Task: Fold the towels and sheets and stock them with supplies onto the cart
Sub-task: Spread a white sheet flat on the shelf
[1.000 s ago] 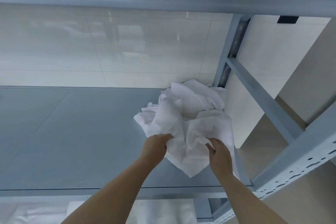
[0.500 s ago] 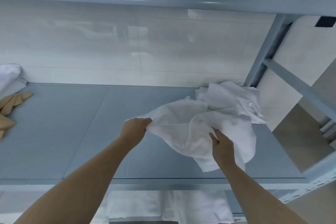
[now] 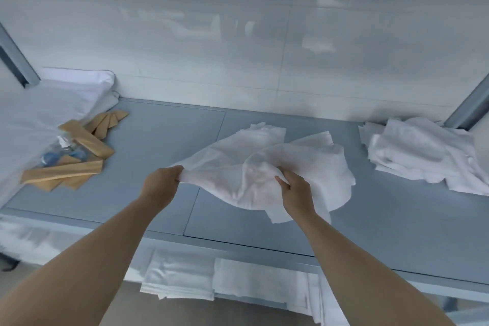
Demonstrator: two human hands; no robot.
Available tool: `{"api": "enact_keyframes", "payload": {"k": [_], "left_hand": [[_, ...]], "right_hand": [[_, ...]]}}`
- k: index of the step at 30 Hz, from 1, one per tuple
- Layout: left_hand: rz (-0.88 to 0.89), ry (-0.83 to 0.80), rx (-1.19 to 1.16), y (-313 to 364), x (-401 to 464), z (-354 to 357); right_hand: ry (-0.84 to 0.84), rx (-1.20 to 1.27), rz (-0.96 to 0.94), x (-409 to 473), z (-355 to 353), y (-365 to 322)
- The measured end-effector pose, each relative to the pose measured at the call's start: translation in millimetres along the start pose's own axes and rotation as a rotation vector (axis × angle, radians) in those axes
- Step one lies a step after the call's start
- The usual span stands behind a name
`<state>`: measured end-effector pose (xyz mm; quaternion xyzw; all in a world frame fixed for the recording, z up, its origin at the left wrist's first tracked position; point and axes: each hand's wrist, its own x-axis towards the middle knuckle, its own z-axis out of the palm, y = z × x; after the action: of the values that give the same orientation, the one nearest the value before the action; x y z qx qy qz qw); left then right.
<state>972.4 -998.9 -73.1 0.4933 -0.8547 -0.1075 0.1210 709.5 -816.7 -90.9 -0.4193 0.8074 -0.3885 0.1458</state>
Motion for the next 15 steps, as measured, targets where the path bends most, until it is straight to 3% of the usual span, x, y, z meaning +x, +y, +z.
{"api": "enact_keyframes", "payload": {"k": [3, 8, 15], "left_hand": [[-0.045, -0.027, 0.004, -23.8, -8.7, 5.0], [-0.054, -0.205, 0.014, -20.7, -28.8, 16.1], [0.006, -0.225, -0.308, 84.6, -4.9, 36.8]], "right_hand": [[-0.07, -0.043, -0.016, 17.3, 18.2, -16.4], [-0.147, -0.118, -0.03, 31.3, 14.2, -24.2], [-0.278, -0.046, -0.082, 19.9, -9.7, -18.4]]}}
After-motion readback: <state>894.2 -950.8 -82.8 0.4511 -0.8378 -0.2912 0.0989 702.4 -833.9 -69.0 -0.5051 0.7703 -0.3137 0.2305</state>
